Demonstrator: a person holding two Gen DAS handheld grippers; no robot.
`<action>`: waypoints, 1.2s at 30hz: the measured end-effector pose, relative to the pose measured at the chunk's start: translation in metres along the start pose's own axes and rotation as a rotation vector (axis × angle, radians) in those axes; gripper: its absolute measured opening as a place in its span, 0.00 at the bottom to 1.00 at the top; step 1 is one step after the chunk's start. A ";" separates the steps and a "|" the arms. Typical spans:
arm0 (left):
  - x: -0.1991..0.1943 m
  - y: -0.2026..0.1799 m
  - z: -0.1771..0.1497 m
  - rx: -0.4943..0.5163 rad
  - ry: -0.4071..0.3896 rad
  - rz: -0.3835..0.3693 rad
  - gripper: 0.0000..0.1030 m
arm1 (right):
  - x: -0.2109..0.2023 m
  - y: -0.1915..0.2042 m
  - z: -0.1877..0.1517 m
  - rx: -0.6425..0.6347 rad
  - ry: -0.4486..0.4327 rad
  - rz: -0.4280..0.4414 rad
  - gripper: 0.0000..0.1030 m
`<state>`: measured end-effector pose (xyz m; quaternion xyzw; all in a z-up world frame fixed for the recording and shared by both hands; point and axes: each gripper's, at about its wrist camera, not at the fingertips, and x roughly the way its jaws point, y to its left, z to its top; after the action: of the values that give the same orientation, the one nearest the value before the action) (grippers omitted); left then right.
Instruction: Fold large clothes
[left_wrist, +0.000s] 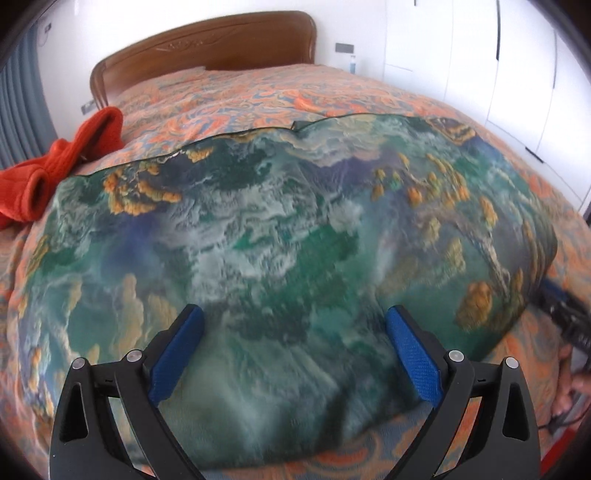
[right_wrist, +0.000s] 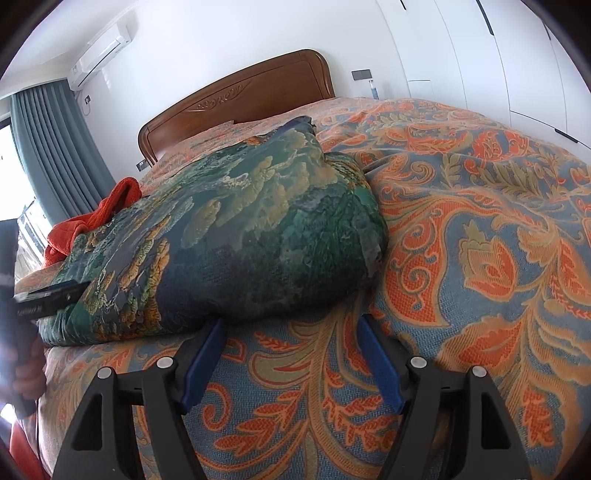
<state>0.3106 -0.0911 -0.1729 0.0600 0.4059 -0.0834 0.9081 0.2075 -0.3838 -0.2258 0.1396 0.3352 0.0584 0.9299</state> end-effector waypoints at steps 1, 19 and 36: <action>-0.002 -0.001 -0.003 -0.001 -0.007 0.005 0.96 | 0.003 0.000 -0.001 -0.003 0.003 -0.002 0.73; -0.016 -0.036 -0.058 0.146 -0.009 0.141 0.97 | 0.020 0.001 -0.005 -0.022 0.010 -0.021 0.75; -0.022 -0.032 -0.069 0.079 0.030 0.132 0.97 | 0.022 0.004 -0.009 -0.030 0.006 -0.029 0.75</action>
<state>0.2399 -0.1079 -0.2033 0.1239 0.4109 -0.0384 0.9024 0.2188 -0.3738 -0.2452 0.1207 0.3393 0.0503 0.9315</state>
